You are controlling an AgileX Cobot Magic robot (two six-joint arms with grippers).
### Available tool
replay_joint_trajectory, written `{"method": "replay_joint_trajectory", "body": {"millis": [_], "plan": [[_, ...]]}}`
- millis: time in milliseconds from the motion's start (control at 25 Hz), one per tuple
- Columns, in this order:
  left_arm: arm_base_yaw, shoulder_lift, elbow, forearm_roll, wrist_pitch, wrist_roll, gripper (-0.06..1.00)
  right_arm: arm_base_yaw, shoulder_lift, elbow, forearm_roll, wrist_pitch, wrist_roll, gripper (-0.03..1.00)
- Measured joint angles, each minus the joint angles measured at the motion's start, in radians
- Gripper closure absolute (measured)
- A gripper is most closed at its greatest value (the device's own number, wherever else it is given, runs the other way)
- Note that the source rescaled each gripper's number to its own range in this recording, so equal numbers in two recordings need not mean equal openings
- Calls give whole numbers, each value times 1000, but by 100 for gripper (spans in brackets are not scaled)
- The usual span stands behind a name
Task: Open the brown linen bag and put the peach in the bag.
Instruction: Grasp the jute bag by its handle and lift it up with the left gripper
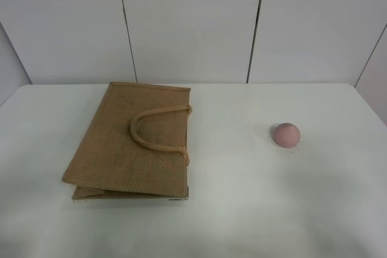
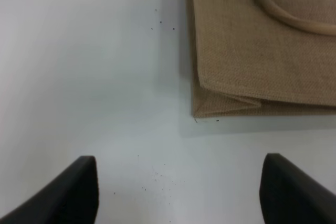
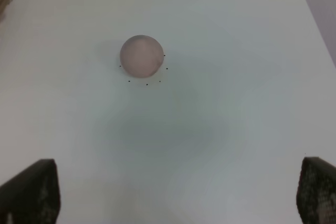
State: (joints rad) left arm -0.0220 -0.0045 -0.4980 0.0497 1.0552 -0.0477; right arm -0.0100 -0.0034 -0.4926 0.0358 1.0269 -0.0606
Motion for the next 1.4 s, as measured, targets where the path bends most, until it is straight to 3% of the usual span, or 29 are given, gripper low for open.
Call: {"method": "replay_joint_trajectory", "body": {"millis": [360,520,1120,1400], "plan": [[0,1,-7,5,-1,0,-1,0,0,0,0,0,0,-3],[0,128,-76,1,6,0,-1,0,0,0,0,0,0,-3],[0,1259,-642,-7,-13,41,-1,0,0,0,0,0,0,-3],[0,1647,-919,-22,-15,48,-1,0,0,0,0,0,0,-3]]}}
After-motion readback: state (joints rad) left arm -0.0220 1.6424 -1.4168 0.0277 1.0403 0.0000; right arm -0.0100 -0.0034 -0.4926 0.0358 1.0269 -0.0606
